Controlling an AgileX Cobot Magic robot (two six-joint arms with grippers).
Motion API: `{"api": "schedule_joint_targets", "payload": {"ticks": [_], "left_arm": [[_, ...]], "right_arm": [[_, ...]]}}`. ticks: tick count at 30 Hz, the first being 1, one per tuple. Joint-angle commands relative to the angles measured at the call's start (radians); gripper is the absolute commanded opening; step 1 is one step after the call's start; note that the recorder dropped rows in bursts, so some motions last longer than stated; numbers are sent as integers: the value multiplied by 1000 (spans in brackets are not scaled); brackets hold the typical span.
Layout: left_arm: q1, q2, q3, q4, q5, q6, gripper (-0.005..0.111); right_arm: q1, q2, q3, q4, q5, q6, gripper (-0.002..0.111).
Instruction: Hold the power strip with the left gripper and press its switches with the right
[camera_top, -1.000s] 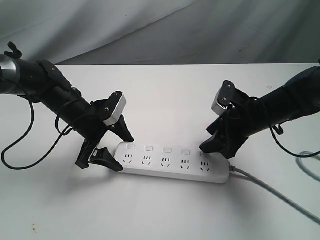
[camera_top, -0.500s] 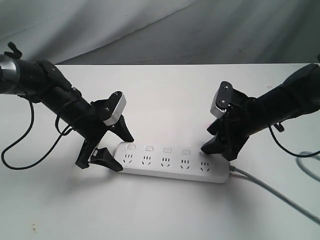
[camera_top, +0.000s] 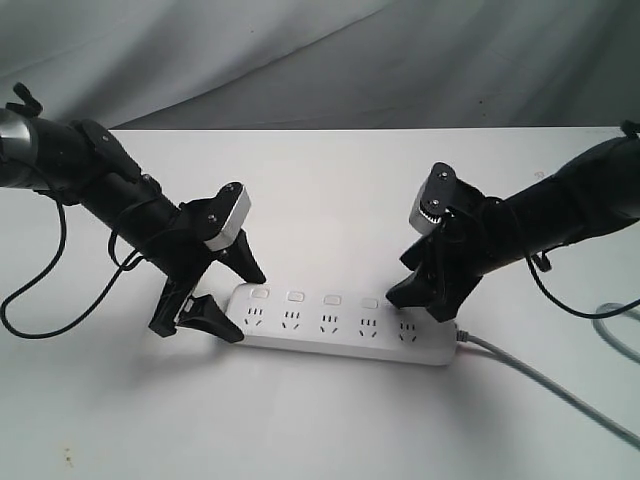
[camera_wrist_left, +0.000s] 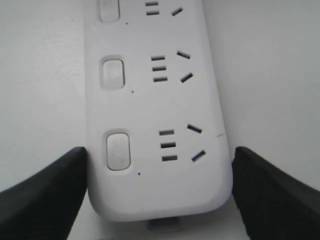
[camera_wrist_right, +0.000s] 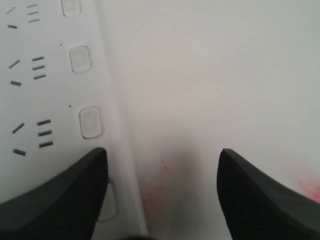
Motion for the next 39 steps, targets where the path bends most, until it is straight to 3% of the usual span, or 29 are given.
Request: {"api": "schedule_joint_targets", "payload": {"ticks": [1,10,16,30,33,39], "left_arm": [[-6,1,-7,-19,3,8,34],[-6,1,-7,-19,3,8,34],[-6,1,-7,-19,3,8,34],[-6,1,-7,-19,3,8,34],[-6,1,-7,-19,3,8,34],[-6,1,-7,-19,3,8,34]], "right_arm": [[-18,-58,12,99,56,-68,59],[-22,-221,12,194,-123,24,59],[-22,-408,12,205,-371,187,59],[-22,-884,12,205,-662,326,58],[-22,-969,12,209,-656,327,48],[-22,-1106,12,227,-656,420,10]]}}
